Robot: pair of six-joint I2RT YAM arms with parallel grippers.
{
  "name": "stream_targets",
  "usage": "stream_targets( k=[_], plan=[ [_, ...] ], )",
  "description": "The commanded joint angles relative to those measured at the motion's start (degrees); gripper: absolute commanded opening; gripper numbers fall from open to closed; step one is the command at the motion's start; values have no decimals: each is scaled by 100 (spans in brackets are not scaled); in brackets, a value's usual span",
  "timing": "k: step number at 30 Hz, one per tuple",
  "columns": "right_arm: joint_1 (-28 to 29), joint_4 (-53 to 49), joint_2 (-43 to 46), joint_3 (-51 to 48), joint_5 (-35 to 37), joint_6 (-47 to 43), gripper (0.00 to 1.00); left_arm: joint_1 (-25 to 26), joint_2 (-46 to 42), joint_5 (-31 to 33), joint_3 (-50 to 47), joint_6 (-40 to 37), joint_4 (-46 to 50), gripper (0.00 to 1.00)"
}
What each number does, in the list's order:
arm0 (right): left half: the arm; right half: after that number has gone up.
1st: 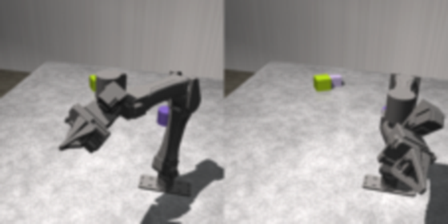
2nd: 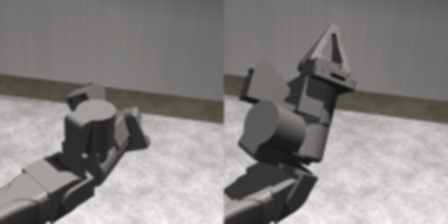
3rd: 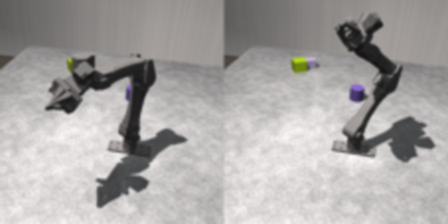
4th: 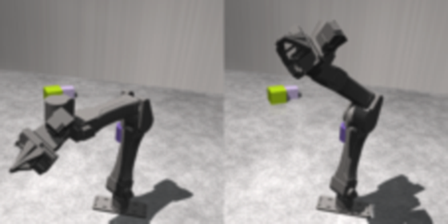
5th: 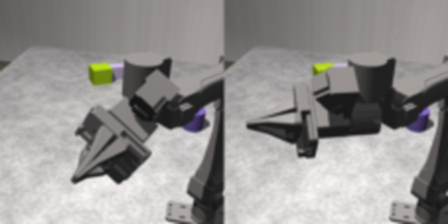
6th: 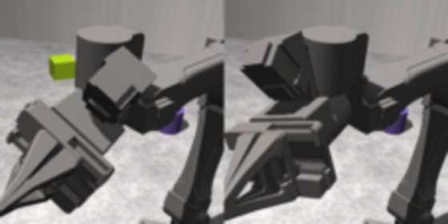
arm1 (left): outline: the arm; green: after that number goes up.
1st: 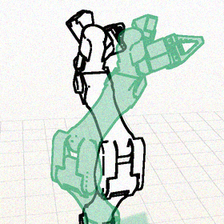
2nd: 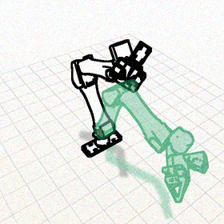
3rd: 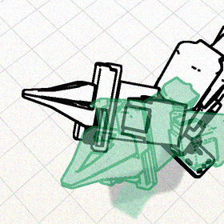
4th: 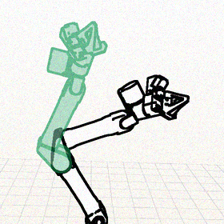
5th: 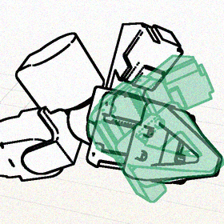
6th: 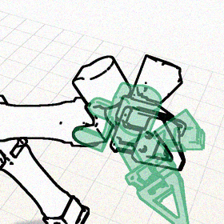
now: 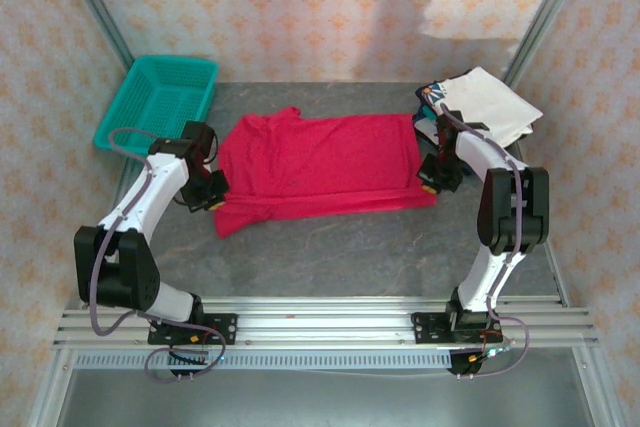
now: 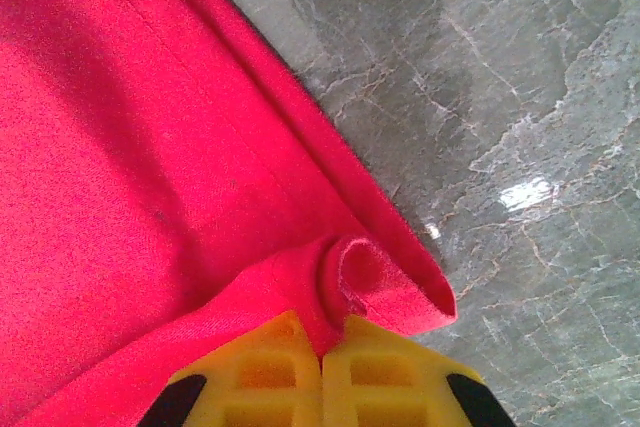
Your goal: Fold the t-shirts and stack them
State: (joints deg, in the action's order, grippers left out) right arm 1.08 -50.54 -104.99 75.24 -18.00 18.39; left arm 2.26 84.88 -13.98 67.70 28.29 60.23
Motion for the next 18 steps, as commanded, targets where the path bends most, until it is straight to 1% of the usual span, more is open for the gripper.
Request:
stream_targets(
  k=[1,5,9,18],
  plan=[
    [-46,-107,-131,158,225,-77,2,22,368,378,405,-380,131,0],
    [-47,-48,-205,199,275,-56,2,14,846,525,993,-632,307,0],
    [-42,-51,-327,339,280,-55,2,19,1127,588,1410,-719,400,0],
    [-46,-118,-682,811,332,-64,3,19,1506,686,1779,-805,433,0]
  ],
)
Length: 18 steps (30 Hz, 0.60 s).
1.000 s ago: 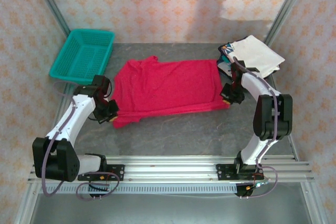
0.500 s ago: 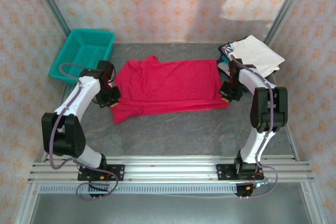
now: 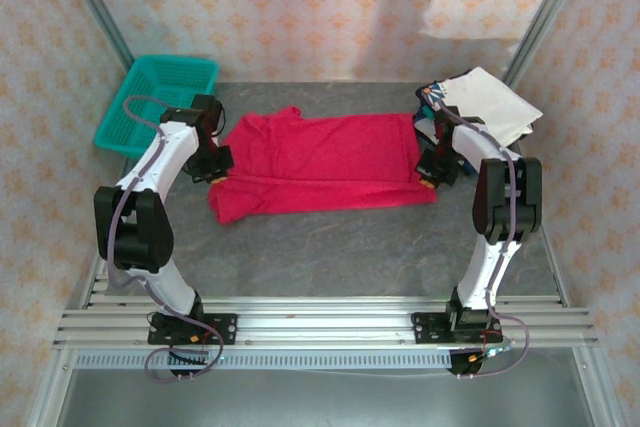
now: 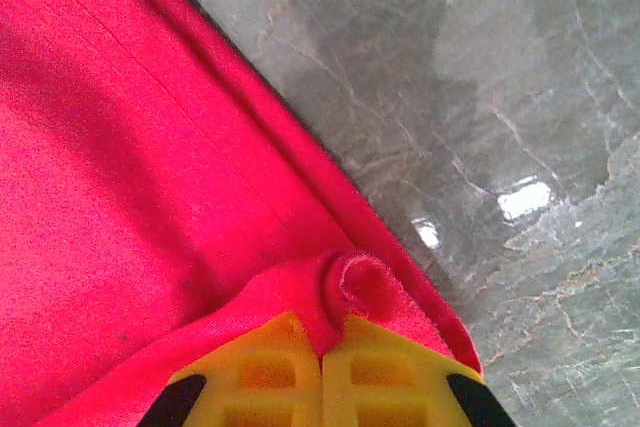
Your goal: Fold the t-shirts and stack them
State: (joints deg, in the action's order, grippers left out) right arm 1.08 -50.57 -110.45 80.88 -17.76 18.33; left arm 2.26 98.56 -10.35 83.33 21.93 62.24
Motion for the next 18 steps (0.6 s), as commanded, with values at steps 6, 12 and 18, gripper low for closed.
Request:
stream_targets(
  k=[6,12,18],
  plan=[
    [-41,-112,-332,429,318,-51,5,19,489,401,534,-312,330,0],
    [-44,-93,-520,598,332,-17,7,20,873,471,965,-378,376,0],
    [-77,93,-623,922,229,64,25,17,1430,371,1580,-378,305,0]
  ],
)
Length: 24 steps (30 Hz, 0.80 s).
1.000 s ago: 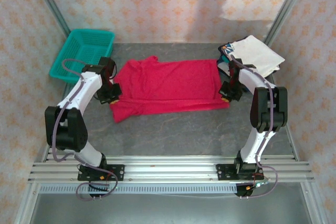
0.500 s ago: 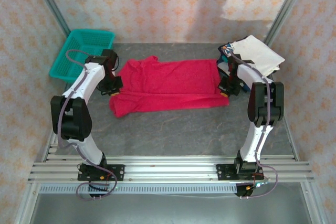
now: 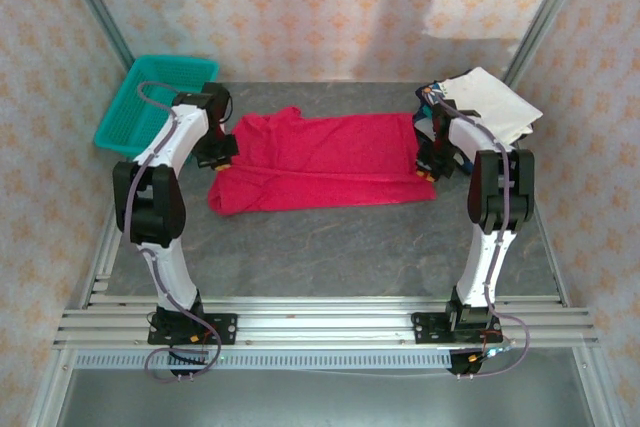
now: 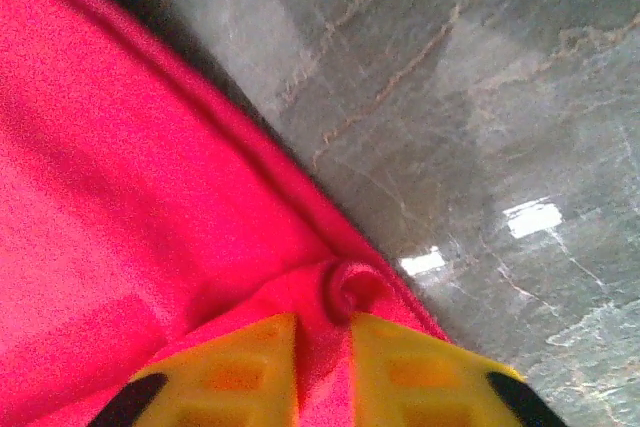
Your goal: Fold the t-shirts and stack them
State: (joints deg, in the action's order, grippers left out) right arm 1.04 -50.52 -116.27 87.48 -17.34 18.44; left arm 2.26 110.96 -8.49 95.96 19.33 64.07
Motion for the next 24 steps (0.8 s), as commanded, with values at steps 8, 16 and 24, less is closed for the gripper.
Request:
stream_targets(
  k=[8,16,24],
  plan=[
    [-77,365,527,454,-403,48,60,33,1064,-449,1926,55,92,27],
    [96,637,1854,-755,-1162,-128,82,-1,813,-127,2535,432,366,100],
    [339,926,2793,-2206,-1647,-334,89,128,-1708,-181,-911,1004,-448,100]
  ],
)
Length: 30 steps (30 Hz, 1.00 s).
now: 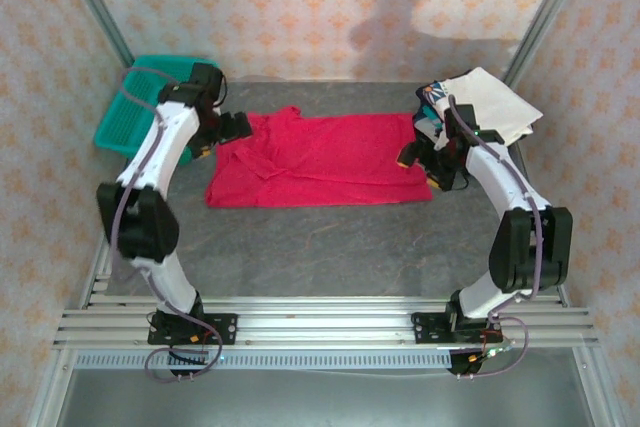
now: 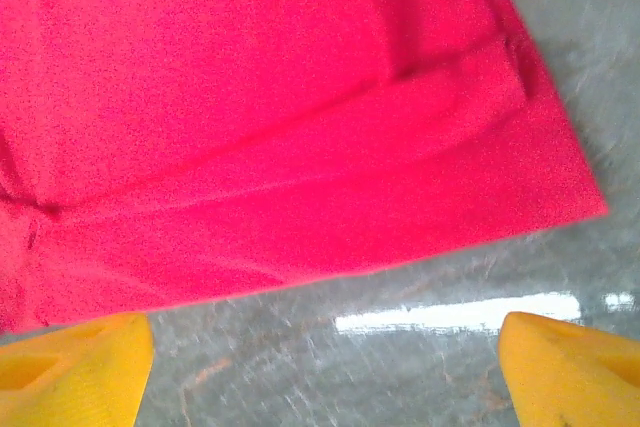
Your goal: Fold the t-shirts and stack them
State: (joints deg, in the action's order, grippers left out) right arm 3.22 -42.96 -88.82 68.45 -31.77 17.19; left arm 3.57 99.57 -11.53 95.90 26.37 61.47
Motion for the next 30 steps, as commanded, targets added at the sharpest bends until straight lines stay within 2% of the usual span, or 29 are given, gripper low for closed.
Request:
stream_targets(
  k=[1,3,5,7,15,19,23,25,30],
  plan=[
    [202,212,13,-401,-154,-239,88,-58,-760,69,-1385,362,-346,99],
    [328,315,-114,-489,-35,-246,86,-213,-938,-133,-2051,395,-672,95],
    [393,458,-321,-484,196,-184,82,-290,-978,-198,-2462,557,-1035,87],
    [398,565,-613,-391,430,-106,76,-343,-860,-315,-2710,640,-1389,83],
    [398,514,-1382,-55,1271,-130,52,-399,14,-57,-2910,1006,-2082,70],
    [398,490,-1652,-9,1790,-23,37,-440,424,295,-2755,1076,-1916,55],
    [393,275,-1722,-24,2258,37,31,-560,616,505,-2750,1057,-1636,45],
    [390,151,-1687,-87,2426,62,28,-618,584,541,-2829,1026,-1541,45],
    [385,-145,-1580,-368,2554,255,28,-742,358,588,-3177,893,-1329,45]
  ],
)
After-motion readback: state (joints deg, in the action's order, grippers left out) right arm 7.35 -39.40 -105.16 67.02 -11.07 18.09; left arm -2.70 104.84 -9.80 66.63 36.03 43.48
